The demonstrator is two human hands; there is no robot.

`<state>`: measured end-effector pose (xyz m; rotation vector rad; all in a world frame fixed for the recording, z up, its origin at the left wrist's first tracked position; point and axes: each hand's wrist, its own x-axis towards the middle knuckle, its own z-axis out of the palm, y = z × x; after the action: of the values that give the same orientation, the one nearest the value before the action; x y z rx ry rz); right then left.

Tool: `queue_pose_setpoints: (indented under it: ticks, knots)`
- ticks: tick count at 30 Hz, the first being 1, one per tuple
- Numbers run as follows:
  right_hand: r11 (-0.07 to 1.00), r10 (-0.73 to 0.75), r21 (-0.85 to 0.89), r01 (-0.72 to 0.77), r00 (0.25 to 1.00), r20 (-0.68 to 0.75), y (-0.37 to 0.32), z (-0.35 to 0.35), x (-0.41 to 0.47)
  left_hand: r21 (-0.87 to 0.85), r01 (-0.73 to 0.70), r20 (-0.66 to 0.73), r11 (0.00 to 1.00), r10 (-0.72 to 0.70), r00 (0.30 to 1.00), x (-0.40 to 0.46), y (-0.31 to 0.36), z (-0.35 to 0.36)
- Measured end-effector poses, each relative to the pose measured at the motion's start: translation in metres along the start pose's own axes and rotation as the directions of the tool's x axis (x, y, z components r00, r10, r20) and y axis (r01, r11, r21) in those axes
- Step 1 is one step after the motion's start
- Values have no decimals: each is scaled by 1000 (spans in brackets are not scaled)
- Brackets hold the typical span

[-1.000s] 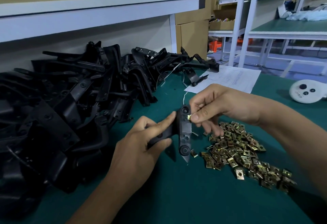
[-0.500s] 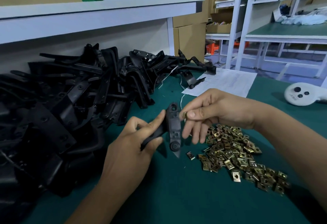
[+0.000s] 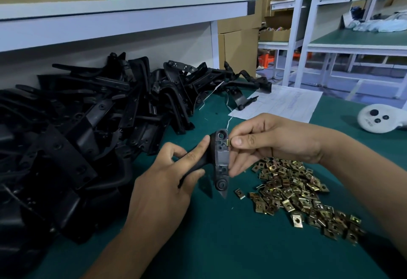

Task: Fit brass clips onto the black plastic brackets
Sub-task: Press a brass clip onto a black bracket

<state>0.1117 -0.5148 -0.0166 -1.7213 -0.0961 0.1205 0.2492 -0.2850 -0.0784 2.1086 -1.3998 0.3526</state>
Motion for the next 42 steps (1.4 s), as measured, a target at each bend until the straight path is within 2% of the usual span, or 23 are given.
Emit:
queue_pose_setpoints:
  ticks: [5,10,15,21,29,33,42]
  knots:
    - [998,-7,61,6,1000,13,1,2,1,-23,4,-45,1000,-5,999,1,-5,2]
    - [1000,-17,27,16,999,44,0,4,2,-35,-1,-31,999,0,1000,0,-5,3]
    - [999,-28,21,28,999,29,0,3,1,0,-12,-18,1000,12,1000,0,-3,1]
    - [997,-34,66,34,999,0,0,5,3,-41,-9,-60,999,7,998,0,-4,3]
    - [999,-42,-26,42,999,-5,2,5,2,-36,-3,-29,999,2,1000,0,-4,4]
    - [999,-46,-19,46,999,2,0,5,0,-60,-29,-30,998,28,999,0,-4,3]
    - [996,-94,-6,94,987,-129,1,11,8,-32,4,-61,999,-6,998,0,-2,2]
